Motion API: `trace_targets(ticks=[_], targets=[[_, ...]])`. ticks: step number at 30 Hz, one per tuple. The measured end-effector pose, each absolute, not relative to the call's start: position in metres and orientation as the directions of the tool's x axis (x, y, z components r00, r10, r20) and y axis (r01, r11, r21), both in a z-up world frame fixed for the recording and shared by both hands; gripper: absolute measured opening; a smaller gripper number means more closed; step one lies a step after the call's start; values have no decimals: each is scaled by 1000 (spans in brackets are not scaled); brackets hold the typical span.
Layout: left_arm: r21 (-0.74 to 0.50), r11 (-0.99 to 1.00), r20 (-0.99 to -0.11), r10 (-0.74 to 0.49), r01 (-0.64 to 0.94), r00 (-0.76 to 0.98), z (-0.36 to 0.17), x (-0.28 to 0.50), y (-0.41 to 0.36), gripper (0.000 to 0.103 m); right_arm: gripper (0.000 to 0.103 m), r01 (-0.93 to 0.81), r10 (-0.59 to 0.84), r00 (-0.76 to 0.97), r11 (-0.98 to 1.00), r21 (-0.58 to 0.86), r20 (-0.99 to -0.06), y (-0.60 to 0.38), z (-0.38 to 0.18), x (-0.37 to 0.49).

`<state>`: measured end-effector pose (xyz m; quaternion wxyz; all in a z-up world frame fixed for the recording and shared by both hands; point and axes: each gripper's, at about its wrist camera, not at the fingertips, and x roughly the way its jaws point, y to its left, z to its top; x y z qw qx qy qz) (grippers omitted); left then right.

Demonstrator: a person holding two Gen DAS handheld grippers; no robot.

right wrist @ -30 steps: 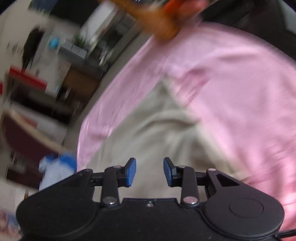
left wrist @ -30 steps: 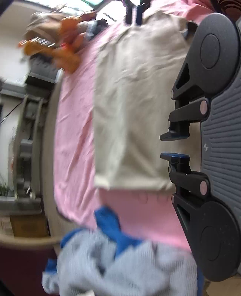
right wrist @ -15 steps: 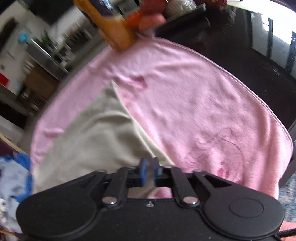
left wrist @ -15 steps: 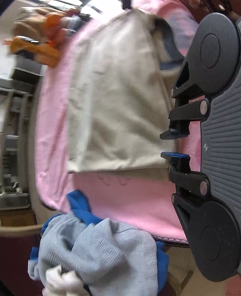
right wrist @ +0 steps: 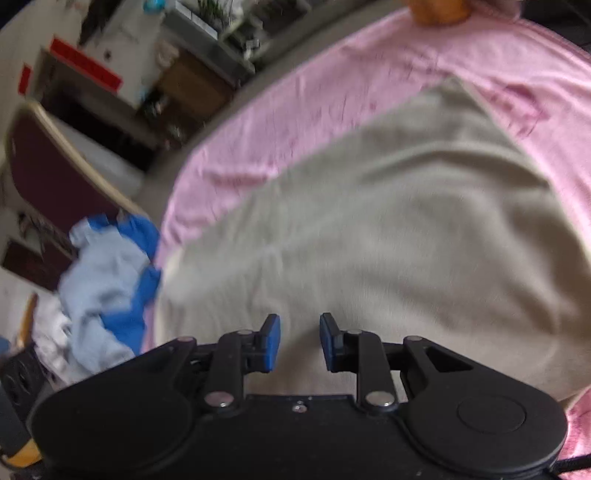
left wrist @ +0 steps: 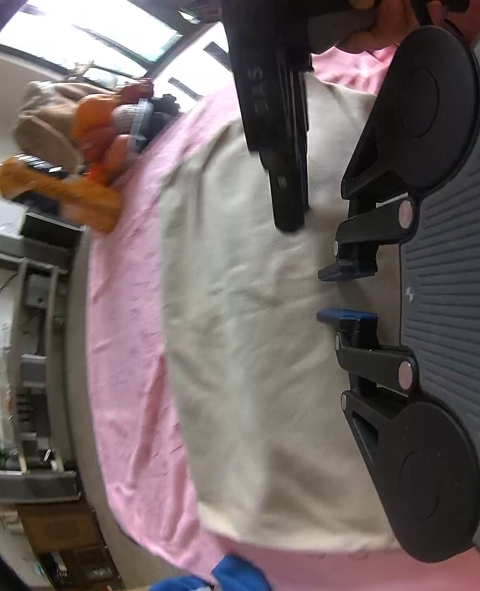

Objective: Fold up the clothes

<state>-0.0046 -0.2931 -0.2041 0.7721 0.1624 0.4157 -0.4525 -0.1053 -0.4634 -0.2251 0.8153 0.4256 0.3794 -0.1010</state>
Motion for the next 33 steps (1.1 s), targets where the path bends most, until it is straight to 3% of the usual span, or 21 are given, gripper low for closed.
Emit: trace_targets(ticks=[7, 10, 13, 18, 25, 27, 28, 29, 33], targets=[[-85, 482, -845, -499, 872, 193, -206, -35, -259, 16, 23, 492, 189, 594, 684, 539, -782, -443, -220, -146], [-128, 490, -841, -514, 862, 168, -197, -39, -234, 16, 28, 515, 199, 571, 668, 536, -796, -438, -216, -178], [-161, 551, -800, -558, 819, 219, -182, -26, -218, 17, 32, 504, 192, 676, 584, 637, -712, -450, -209, -206], [-140, 695, -746, -543, 705, 386, -172, 14, -200, 17, 30, 624, -96, 738, 474, 621, -668, -492, -197, -230], [-158, 753, -809, -470, 639, 353, -204, 43, -191, 17, 29, 590, 74, 762, 331, 736, -644, -505, -239, -209], [-103, 757, -824, -428, 645, 372, -206, 39, -188, 20, 26, 599, 81, 753, 326, 732, -653, -506, -243, -206], [-71, 758, -829, -406, 649, 384, -206, 36, -186, 21, 17, 622, 58, 739, 324, 713, -671, -507, -243, -209], [-56, 763, -835, -390, 644, 389, -205, 34, -184, 21, 3, 646, 32, 723, 321, 693, -690, -509, -243, -211], [-29, 795, -842, -346, 606, 413, -203, 35, -169, 14, 0, 761, -172, 646, 228, 608, -744, -518, -234, -244]])
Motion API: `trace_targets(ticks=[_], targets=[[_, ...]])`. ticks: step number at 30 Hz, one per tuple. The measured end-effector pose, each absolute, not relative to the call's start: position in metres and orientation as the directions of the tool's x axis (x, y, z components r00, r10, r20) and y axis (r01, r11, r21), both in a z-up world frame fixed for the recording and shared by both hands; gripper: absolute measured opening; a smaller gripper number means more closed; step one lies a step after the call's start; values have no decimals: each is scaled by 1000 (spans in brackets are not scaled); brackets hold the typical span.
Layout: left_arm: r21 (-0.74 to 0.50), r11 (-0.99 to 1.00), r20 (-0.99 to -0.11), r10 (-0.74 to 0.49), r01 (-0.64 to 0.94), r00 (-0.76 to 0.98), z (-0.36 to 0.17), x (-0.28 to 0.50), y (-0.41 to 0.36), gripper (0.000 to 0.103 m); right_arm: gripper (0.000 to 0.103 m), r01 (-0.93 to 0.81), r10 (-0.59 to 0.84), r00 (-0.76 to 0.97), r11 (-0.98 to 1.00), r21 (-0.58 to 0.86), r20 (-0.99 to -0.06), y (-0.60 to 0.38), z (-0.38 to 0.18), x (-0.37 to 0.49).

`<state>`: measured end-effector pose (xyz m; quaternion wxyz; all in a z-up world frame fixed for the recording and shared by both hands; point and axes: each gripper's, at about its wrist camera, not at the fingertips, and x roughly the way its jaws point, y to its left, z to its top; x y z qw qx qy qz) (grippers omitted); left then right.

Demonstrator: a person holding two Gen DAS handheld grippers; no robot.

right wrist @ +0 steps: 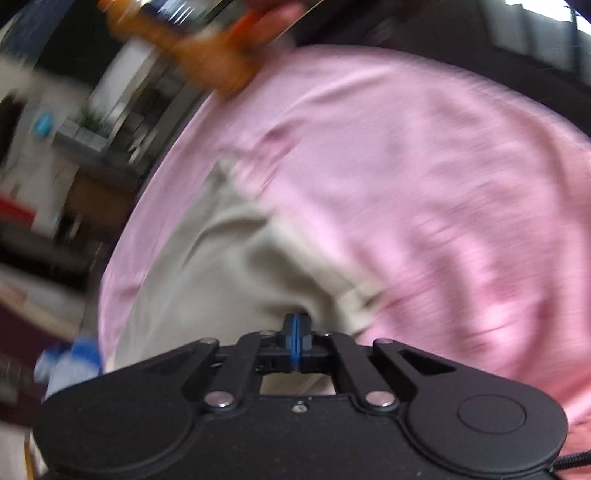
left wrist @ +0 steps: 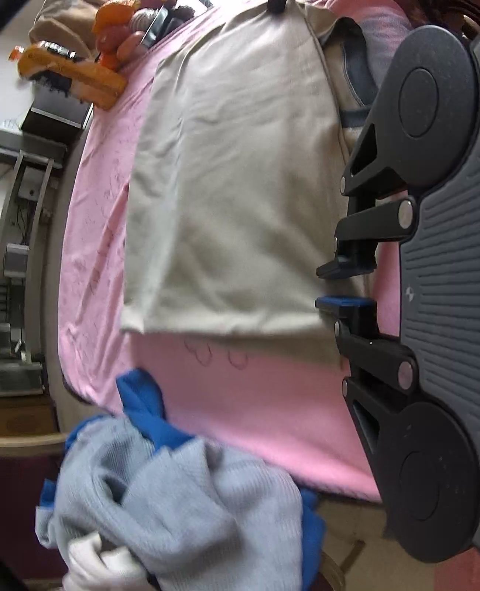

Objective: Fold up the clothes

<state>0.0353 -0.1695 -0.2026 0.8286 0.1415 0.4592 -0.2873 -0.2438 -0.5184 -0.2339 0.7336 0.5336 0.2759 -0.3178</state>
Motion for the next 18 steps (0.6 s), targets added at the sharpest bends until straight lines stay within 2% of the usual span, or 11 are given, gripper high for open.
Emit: trace_targets(ticks=[2, 5, 6, 12, 14, 18], targets=[[-44, 806, -822, -365, 590, 437, -195, 34, -163, 11, 5, 757, -191, 652, 223, 614, -734, -518, -231, -252], [-130, 755, -768, -486, 643, 416, -181, 24, -163, 10, 20, 698, -166, 712, 274, 661, -682, -511, -225, -253], [-151, 725, -756, -523, 672, 393, -179, 20, -169, 11, 22, 669, -135, 736, 301, 680, -664, -507, -223, -248], [-165, 558, -733, -621, 813, 278, -186, -4, -214, 12, 22, 550, 42, 773, 451, 703, -632, -486, -221, -204], [-155, 533, -748, -613, 832, 254, -198, -5, -225, 20, 22, 532, 78, 770, 470, 704, -633, -480, -224, -198], [-125, 536, -782, -571, 835, 250, -211, -2, -226, 20, 22, 553, 85, 746, 474, 685, -661, -482, -235, -193]])
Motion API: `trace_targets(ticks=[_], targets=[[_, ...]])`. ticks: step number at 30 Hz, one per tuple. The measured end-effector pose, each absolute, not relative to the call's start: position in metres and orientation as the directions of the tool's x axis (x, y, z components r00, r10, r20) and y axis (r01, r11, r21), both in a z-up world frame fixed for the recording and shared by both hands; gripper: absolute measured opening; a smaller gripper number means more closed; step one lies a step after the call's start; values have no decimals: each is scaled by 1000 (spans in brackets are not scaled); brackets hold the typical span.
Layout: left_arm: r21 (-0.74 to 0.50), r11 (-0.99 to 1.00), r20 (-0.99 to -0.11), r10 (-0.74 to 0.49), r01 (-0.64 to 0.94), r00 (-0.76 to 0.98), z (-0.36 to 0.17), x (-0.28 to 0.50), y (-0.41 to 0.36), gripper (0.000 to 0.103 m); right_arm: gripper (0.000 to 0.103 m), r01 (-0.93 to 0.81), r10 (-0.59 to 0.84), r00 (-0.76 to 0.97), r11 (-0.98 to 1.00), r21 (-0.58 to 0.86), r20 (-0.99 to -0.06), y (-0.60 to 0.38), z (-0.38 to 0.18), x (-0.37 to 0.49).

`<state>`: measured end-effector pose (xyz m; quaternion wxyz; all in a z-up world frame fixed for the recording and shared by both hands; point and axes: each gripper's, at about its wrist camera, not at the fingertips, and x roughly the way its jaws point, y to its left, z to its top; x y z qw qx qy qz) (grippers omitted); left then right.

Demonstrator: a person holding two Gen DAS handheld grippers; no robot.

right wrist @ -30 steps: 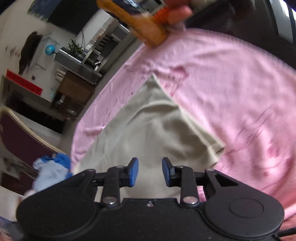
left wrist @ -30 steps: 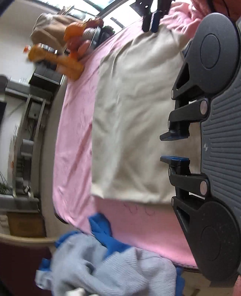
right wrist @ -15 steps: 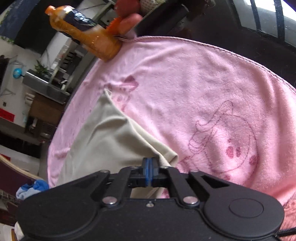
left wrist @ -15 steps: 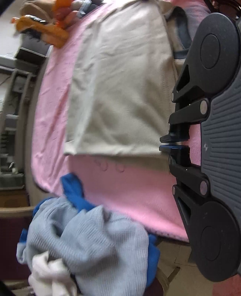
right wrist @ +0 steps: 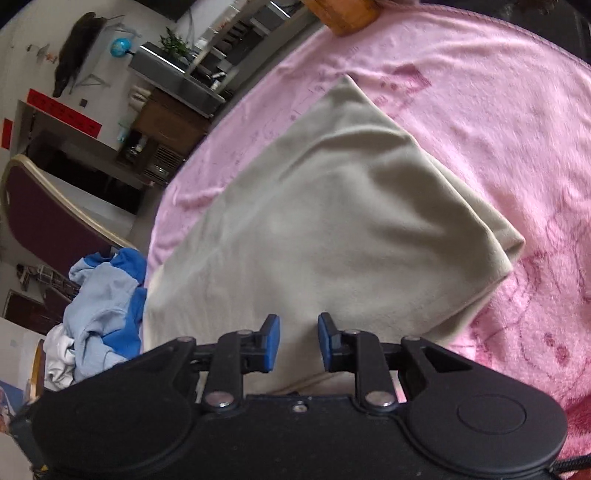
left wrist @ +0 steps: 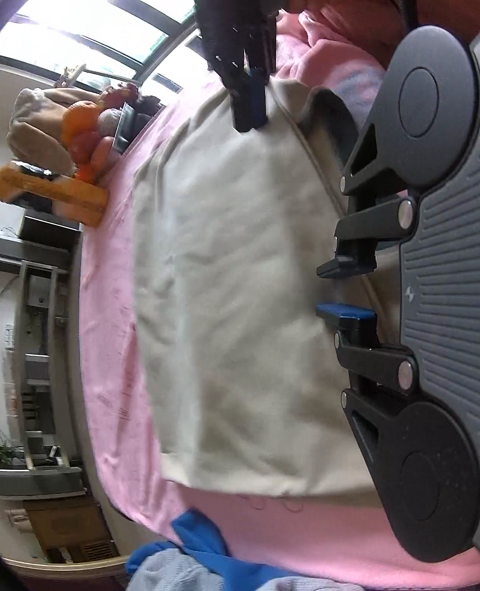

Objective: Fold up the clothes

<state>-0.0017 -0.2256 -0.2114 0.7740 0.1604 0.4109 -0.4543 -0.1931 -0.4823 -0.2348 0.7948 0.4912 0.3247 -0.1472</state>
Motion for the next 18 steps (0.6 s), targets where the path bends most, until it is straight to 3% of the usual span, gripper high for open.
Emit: trace_targets(ticks=[6, 7, 8, 10, 13, 18], targets=[[-75, 602, -805, -507, 795, 308, -197, -5, -197, 22, 21, 607, 57, 682, 511, 608, -729, -472, -226, -206], [-89, 625, -793, -515, 776, 325, -193, -2, -188, 22, 31, 629, 41, 673, 493, 601, -738, -472, -222, -213], [-110, 654, -774, -529, 749, 348, -187, 3, -180, 23, 47, 638, 9, 689, 466, 613, -724, -472, -219, -223], [-145, 706, -739, -543, 693, 399, -179, 14, -169, 27, 60, 641, -50, 730, 397, 657, -682, -475, -214, -243], [-163, 756, -734, -522, 633, 435, -177, 25, -164, 28, 62, 620, -102, 778, 294, 728, -621, -482, -211, -264], [-128, 750, -754, -499, 649, 428, -183, 22, -173, 28, 62, 700, -91, 692, 329, 634, -716, -475, -215, -248]])
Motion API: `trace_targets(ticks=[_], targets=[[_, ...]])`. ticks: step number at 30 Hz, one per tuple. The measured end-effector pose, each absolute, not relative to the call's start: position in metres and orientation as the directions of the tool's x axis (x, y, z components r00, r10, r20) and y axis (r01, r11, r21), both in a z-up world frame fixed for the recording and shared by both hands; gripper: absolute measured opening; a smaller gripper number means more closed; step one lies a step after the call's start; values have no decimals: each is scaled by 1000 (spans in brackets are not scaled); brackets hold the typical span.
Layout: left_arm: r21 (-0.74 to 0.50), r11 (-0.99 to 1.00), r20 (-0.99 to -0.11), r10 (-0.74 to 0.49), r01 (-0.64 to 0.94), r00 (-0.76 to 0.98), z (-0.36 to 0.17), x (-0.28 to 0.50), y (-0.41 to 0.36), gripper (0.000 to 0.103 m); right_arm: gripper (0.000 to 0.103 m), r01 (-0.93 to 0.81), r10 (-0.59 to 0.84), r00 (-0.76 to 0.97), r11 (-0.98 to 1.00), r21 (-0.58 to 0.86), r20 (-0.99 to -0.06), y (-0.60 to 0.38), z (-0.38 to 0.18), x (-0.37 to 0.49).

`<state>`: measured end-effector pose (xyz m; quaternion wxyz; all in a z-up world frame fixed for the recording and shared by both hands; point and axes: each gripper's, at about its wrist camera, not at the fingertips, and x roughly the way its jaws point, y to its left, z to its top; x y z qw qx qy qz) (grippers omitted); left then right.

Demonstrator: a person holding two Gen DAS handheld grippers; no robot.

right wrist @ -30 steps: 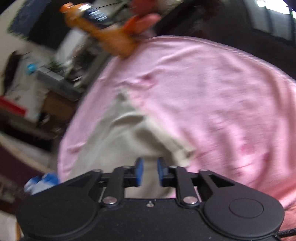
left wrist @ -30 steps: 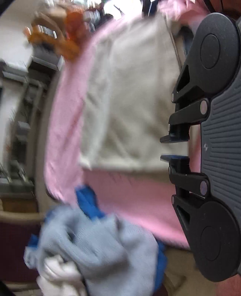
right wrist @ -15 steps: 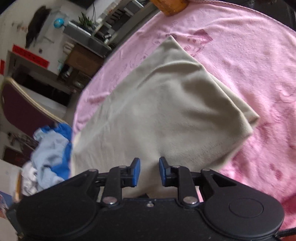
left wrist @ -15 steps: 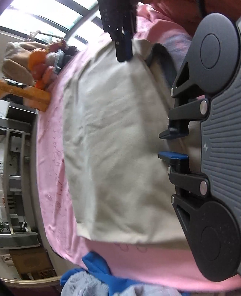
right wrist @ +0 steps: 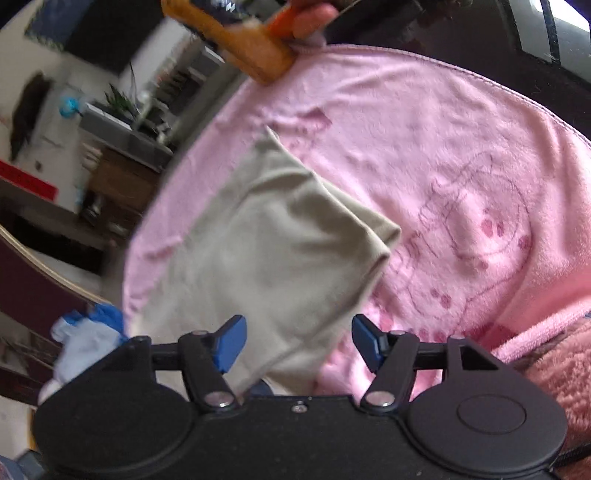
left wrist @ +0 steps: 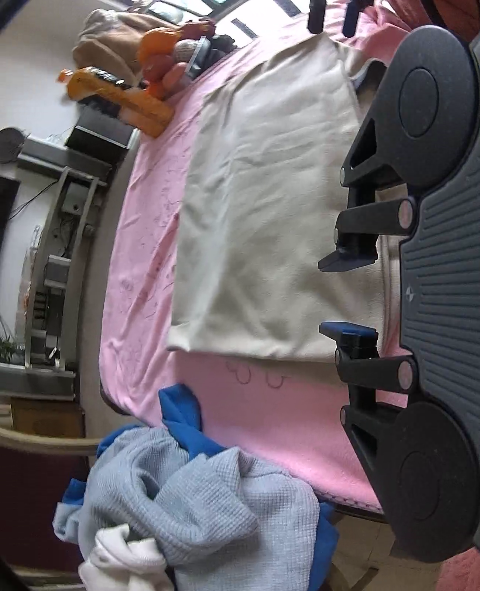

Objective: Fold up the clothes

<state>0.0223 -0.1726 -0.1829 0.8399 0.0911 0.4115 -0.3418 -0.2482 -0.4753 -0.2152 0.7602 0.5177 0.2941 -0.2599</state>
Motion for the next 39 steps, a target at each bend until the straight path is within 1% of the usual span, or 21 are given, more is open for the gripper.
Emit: trace_targets(ticks=[4, 8, 13, 15, 16, 17, 19, 21, 24, 26, 27, 37, 38, 39], targets=[[-126, 749, -769, -488, 651, 413, -188, 24, -174, 29, 62, 713, -54, 673, 314, 627, -738, -475, -221, -243], [-117, 748, -778, -478, 654, 408, -191, 22, -173, 29, 62, 697, -25, 693, 280, 660, -721, -479, -232, -242], [-118, 745, -779, -479, 657, 404, -192, 22, -174, 29, 61, 704, -82, 702, 229, 672, -707, -490, -231, -261], [-117, 744, -781, -478, 658, 402, -192, 23, -175, 29, 61, 703, -140, 709, 207, 680, -691, -496, -225, -273], [-118, 741, -781, -480, 661, 399, -192, 22, -175, 29, 59, 720, -221, 694, 204, 663, -685, -499, -214, -285], [-119, 738, -781, -483, 665, 396, -192, 22, -176, 29, 56, 755, -310, 653, 193, 626, -691, -503, -204, -296], [-115, 727, -781, -488, 677, 390, -192, 21, -178, 29, 50, 844, -468, 514, 125, 522, -719, -514, -187, -320], [-110, 715, -781, -492, 691, 385, -192, 18, -181, 29, 49, 894, -531, 388, 17, 448, -753, -528, -182, -342], [-113, 696, -779, -504, 709, 372, -192, 15, -186, 29, 45, 915, -504, 325, -45, 400, -800, -541, -191, -356], [-107, 685, -777, -510, 721, 369, -191, 13, -189, 29, 40, 930, -492, 289, -57, 362, -821, -544, -196, -360], [-104, 679, -776, -512, 726, 368, -191, 11, -190, 30, 40, 937, -487, 272, -64, 344, -830, -545, -197, -361], [-106, 683, -771, -516, 723, 374, -188, 11, -189, 31, 32, 976, -463, 183, -23, 218, -867, -552, -211, -341], [-106, 682, -771, -516, 723, 374, -188, 11, -189, 31, 26, 977, -463, 182, -15, 213, -867, -551, -212, -340], [-106, 682, -771, -517, 724, 373, -188, 11, -189, 31, 23, 978, -466, 180, -7, 206, -867, -550, -212, -339]])
